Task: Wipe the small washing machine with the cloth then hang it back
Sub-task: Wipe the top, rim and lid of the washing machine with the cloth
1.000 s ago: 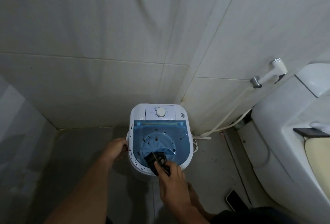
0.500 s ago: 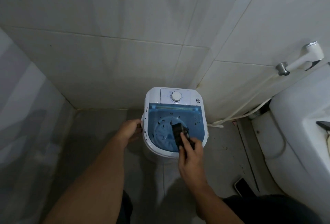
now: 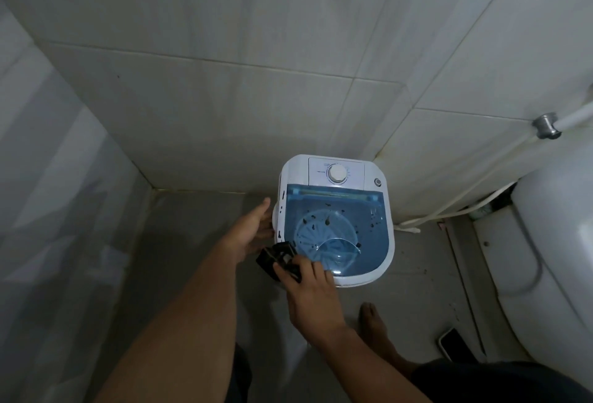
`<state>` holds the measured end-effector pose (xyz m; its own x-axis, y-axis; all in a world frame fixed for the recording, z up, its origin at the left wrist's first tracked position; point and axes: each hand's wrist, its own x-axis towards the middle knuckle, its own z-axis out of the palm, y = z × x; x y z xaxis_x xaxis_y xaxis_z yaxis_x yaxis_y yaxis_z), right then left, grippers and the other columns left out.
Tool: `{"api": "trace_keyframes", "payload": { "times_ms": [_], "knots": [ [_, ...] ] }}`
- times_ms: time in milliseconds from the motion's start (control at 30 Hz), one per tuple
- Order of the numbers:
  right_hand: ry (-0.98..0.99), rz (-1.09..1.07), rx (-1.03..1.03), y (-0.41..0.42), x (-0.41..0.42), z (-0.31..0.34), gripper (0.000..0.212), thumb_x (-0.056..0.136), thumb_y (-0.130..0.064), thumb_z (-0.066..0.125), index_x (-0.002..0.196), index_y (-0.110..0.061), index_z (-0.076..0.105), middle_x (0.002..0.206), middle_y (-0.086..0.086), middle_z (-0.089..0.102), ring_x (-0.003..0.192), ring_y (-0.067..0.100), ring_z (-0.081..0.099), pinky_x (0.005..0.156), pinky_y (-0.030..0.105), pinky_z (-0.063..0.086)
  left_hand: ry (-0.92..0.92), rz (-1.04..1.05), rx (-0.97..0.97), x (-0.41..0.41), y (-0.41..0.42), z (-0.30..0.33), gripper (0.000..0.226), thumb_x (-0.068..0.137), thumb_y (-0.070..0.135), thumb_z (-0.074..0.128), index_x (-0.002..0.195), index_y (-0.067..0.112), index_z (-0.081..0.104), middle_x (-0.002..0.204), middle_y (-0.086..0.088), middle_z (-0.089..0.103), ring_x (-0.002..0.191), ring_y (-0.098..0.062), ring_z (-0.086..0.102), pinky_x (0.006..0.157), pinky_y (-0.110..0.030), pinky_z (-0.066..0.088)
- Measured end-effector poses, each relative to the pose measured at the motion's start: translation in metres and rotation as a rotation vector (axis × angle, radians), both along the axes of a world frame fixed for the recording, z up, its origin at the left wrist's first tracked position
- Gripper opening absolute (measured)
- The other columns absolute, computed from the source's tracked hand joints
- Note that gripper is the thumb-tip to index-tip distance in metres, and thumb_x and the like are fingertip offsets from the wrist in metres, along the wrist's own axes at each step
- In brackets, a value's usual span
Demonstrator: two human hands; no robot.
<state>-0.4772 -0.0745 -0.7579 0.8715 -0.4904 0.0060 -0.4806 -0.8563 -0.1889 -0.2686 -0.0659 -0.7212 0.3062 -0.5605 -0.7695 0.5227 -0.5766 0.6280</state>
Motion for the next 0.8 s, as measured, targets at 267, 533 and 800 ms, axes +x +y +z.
{"api": "trace_keyframes", "payload": {
  "times_ms": [267, 533, 800],
  "knots": [
    [-0.227, -0.164, 0.156, -0.08, 0.065, 0.05, 0.055, 0.095, -0.023, 0.058, 0.148, -0.026, 0.045, 0.126, 0.009, 0.052, 0.108, 0.031, 0.052, 0.089, 0.048, 0.051, 0.082, 0.099, -0.006, 0.015, 0.007, -0.008, 0.08, 0.083, 0.08, 0.041, 0.136, 0.023, 0.056, 0.122, -0.001, 0.068, 0.11, -0.022, 0.065, 0.103, -0.047, 0.046],
    [0.184, 0.024, -0.031, -0.124, 0.12, 0.058, 0.051, 0.094, -0.017, 0.057, 0.143, -0.03, 0.051, 0.131, 0.013, 0.045, 0.109, 0.035, 0.049, 0.086, 0.045, 0.047, 0.108, 0.14, -0.019, 0.02, 0.012, -0.007, 0.085, 0.081, 0.083, 0.038, 0.146, 0.028, 0.044, 0.127, -0.006, 0.064, 0.111, -0.023, 0.066, 0.103, -0.048, 0.046],
    [0.214, 0.469, 0.077, -0.138, 0.084, 0.07, 0.046, 0.095, -0.026, 0.057, 0.141, -0.033, 0.054, 0.125, 0.007, 0.051, 0.11, 0.03, 0.053, 0.087, 0.047, 0.052, 0.097, 0.172, 0.001, 0.02, 0.013, -0.011, 0.079, 0.085, 0.08, 0.034, 0.14, 0.026, 0.051, 0.116, -0.002, 0.065, 0.109, -0.024, 0.064, 0.104, -0.047, 0.045]
  ]
}}
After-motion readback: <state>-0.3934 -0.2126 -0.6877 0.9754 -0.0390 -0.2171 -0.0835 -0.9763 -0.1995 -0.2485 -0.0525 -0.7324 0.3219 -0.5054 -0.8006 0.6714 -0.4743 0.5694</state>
